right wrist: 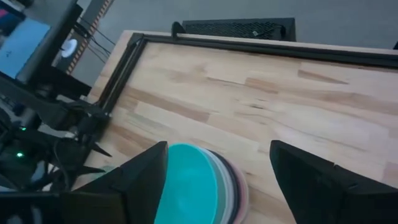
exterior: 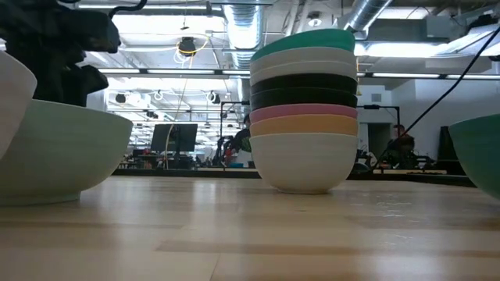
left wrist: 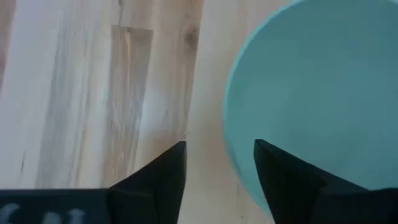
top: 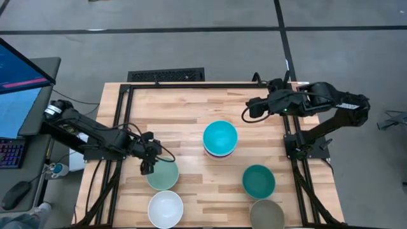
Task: Nest bowls inside each other
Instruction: Stack the light green bowl on the light blue bowl
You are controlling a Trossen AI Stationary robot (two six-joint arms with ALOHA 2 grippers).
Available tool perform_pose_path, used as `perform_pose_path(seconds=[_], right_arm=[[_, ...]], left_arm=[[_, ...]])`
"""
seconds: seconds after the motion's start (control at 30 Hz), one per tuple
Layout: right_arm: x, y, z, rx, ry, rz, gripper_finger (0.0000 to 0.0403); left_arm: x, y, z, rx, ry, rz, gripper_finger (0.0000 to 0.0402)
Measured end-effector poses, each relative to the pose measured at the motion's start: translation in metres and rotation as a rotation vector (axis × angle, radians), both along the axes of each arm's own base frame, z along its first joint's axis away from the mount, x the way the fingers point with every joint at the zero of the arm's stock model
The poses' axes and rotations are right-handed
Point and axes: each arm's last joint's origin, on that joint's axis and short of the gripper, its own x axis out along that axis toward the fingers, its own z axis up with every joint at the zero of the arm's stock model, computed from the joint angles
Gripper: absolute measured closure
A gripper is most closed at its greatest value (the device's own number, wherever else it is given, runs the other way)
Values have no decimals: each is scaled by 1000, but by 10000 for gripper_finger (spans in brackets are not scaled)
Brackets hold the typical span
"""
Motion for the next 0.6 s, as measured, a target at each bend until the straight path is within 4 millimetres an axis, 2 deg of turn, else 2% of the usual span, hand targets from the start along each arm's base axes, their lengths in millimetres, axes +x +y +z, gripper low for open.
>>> perform_pose_path(seconds=[0.2, 0.33, 0.47, 0.57, 0.6], right_arm=[[0, -2, 0, -1, 8, -8, 95], [-4, -2, -3, -7, 54, -8, 94], [-8, -3, -6, 3, 97, -27, 94], [-10, -3, -7, 9, 119, -31, 96], [-12, -3, -7, 17, 118, -31, 96]], left_arm=[[5, -4, -18, -68, 69, -17, 209], [14, -8, -34, -87, 103, -29, 228], [21, -7, -38, -40, 117, -55, 294], [34, 2, -24, -43, 75, -55, 374], [39, 7, -17, -45, 61, -50, 387]])
